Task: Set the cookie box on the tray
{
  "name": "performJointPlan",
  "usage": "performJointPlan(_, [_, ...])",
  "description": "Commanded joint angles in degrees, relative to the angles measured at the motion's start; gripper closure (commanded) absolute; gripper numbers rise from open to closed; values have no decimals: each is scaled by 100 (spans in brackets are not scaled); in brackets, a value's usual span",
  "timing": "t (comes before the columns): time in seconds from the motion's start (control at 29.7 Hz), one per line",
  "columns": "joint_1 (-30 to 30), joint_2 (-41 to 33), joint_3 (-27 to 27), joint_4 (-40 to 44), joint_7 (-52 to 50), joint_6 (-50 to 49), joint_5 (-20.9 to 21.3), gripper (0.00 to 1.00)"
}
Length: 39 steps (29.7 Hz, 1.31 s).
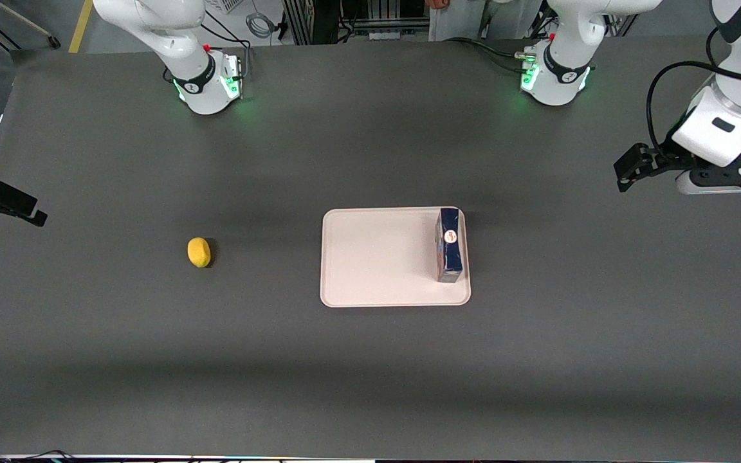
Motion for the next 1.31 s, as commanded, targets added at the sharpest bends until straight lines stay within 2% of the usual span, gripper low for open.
performJointPlan(0.0, [-39, -26, 20, 61, 73, -126, -88, 0])
performJointPlan(1.01, [-30, -26, 29, 70, 90, -258, -114, 0])
performJointPlan(1.28, [-39, -26, 20, 79, 1486, -320, -97, 0])
